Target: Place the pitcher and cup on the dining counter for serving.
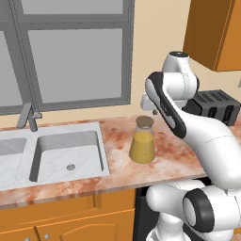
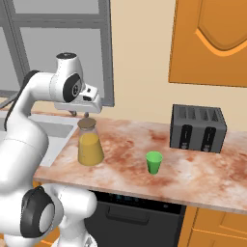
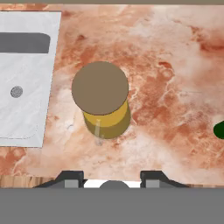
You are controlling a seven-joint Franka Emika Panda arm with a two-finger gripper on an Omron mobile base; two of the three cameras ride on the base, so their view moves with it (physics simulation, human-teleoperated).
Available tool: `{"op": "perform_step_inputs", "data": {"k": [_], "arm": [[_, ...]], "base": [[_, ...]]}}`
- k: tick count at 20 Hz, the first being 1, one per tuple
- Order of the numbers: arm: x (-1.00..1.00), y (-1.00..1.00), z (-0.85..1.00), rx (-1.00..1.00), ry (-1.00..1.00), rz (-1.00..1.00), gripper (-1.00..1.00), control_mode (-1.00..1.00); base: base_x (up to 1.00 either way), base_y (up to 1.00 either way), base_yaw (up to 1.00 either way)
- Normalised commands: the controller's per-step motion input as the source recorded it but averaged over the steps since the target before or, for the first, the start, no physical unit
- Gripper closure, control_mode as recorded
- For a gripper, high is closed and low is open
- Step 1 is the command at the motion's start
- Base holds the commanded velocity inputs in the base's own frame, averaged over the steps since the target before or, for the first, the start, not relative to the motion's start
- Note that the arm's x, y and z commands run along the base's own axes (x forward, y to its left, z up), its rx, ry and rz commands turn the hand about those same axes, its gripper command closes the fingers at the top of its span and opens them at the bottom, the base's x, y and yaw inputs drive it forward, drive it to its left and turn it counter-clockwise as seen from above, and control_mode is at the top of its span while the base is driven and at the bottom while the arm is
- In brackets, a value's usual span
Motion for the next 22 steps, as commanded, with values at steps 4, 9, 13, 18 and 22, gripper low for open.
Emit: {"op": "perform_step_inputs", "data": {"k": [4,9,13,18,22], "arm": [[-0.34,0.04,-0.02,0.01,0.00,-0.08,-1.00,-1.00],[-0.18,0.02,-0.28,-0.01,0.04,-0.04,-1.00,-1.00],[0.00,0.13,-0.70,0.00,0.03,0.00,-1.00,-1.00],[0.04,0.25,-0.67,0.00,0.00,0.00,-1.00,-1.00],[0.19,0.34,-0.52,0.00,0.00,0.00,-1.00,-1.00]], "base": [[0.00,0.00,0.00],[0.00,0.00,0.00],[0.00,0.00,0.00],[0.00,0.00,0.00],[0.00,0.00,0.00]]}}
